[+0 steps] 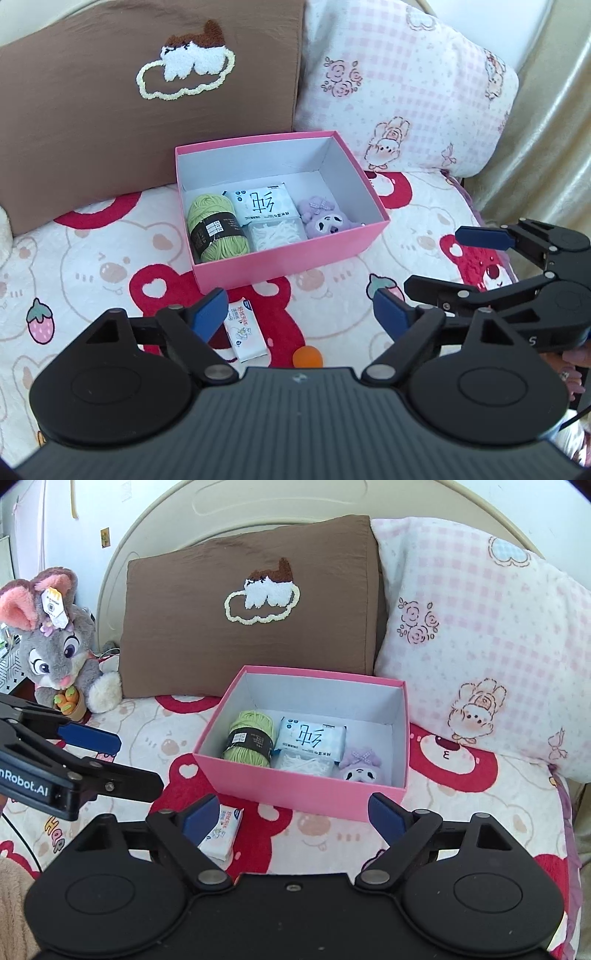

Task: Organize objects
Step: 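Withdraw the open left tool up and away from the pink box, then move the open left gripper toward the orange makeup sponge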

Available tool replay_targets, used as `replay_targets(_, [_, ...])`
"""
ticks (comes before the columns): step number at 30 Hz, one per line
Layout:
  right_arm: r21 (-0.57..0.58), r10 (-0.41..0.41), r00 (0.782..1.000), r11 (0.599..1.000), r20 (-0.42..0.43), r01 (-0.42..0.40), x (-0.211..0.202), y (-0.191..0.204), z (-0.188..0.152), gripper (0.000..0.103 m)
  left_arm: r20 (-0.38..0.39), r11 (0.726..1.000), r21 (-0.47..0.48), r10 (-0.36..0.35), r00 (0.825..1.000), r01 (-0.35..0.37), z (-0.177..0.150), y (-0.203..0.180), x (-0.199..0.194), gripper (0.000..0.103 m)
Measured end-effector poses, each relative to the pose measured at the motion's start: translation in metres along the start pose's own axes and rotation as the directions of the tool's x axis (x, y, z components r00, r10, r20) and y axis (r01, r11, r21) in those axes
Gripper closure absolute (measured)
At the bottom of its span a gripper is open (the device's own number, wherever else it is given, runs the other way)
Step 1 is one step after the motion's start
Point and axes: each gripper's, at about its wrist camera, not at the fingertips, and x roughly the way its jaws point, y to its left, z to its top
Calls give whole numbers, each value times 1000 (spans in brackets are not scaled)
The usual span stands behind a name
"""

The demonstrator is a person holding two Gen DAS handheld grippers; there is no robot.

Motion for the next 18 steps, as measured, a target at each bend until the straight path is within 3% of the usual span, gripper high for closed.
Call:
replay_targets(5, [-12,13,1000,1000,-3,-13,-12,3,-8,12,-9,1000,11,-24,1000,24,-10,-6,-6,6])
replay_targets(13, [-50,77,997,996,-25,-78,-14,3,-32,10,-35,998,-48,-46,998,44,-24,-5,3,4])
replay_targets(18, [-103,117,993,988,-12,-117,-9,6,-47,10,-47,1000,-18,-24,999,23,-33,-9,13,4])
